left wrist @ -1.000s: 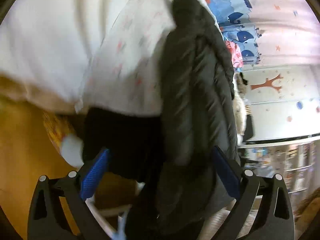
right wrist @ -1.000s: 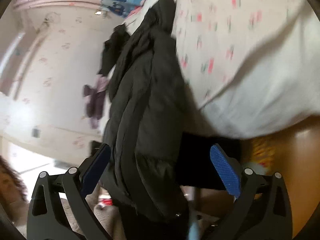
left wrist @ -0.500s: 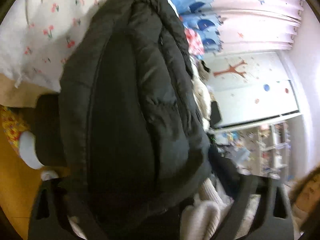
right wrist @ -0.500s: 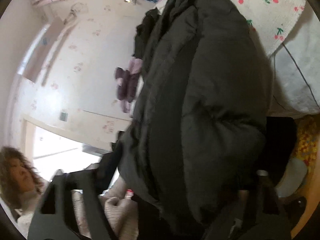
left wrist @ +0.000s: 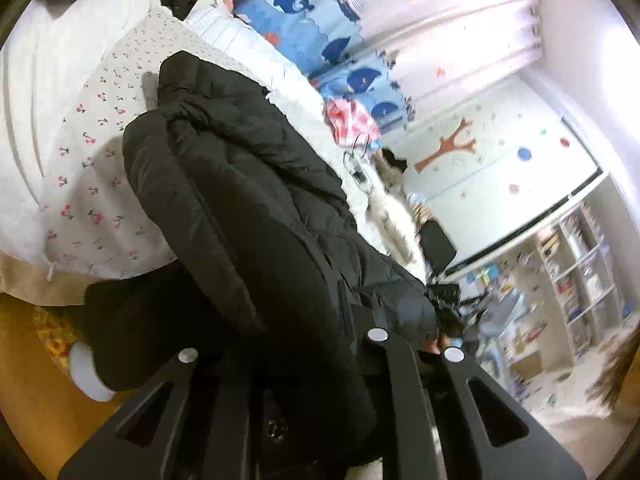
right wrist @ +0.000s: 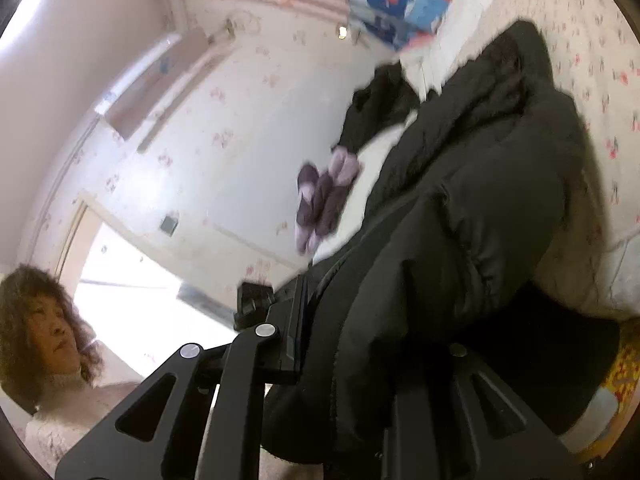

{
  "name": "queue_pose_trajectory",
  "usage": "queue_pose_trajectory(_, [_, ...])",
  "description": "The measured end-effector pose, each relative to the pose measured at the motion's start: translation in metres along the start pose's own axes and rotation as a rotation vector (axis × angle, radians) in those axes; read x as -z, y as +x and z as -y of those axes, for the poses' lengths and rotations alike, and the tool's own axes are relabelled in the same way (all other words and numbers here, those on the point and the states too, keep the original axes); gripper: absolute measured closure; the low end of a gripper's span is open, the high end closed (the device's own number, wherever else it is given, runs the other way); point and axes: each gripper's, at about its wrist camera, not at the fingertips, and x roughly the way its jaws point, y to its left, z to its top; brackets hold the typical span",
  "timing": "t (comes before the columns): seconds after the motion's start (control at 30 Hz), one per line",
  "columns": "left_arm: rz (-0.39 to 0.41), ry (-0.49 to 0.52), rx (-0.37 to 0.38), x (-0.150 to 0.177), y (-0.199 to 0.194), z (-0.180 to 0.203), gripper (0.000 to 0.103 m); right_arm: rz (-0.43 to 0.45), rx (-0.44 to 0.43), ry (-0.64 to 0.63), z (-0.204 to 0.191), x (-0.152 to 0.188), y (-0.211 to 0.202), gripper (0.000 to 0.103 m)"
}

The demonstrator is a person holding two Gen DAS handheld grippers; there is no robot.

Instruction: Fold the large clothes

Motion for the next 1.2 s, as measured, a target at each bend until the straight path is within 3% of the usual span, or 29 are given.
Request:
queue_pose_trajectory(0.07, [-0.063,-0.029,-0.029,0.008,0.009,-0.019,0.089,-0.065,0.097,0.041,0.02,0.013,0.008,0.07])
queue_pose_trajectory(0.17, [-0.092,-0.127,-0.081,0.026,0.008,-0.066,0.089,-0.099,0.132,0.137,0.059,0.037,0.014,0.07])
queue_pose_trajectory(0.23, [-0.055,-0.184,-0.072,0.034,0.003,-0.084,0.089,-0.068,0.097,0.148,0.063,0.043,0.014,0.08])
queue_pose_trajectory(0.3, [-0.02,-0.18,-0.069,0.036,-0.002,-0.078,0.089,-0.012,0.047,0.102,0.049,0.039,0.011,0.088])
queue_pose_trajectory(0.43, [0.059,-0.141,-0.026,0.022,-0.014,-0.05,0.089,0.159,-0.142,0.004,0.014,0.012,-0.004,0.09])
queue_pose_trajectory(0.5, [0.112,-0.113,0.008,0.007,-0.017,-0.029,0.09,0.206,-0.207,-0.031,-0.002,-0.008,-0.004,0.09])
queue_pose_trajectory(0.7, [0.239,-0.107,0.079,-0.041,-0.031,-0.003,0.09,0.27,-0.266,-0.06,-0.018,-0.053,-0.016,0.09])
queue_pose_trajectory(0.87, [0.305,-0.111,0.108,-0.095,-0.027,-0.001,0.09,0.294,-0.246,-0.066,-0.03,-0.098,-0.014,0.09])
queue_pose_trajectory(1.03, [0.352,-0.093,0.115,-0.161,-0.008,0.0,0.09,0.323,-0.216,-0.068,-0.038,-0.168,-0.006,0.09])
queue_pose_trajectory(1.2, [0.37,-0.106,0.115,-0.213,0.019,-0.011,0.09,0.362,-0.188,-0.037,-0.023,-0.213,0.009,0.09])
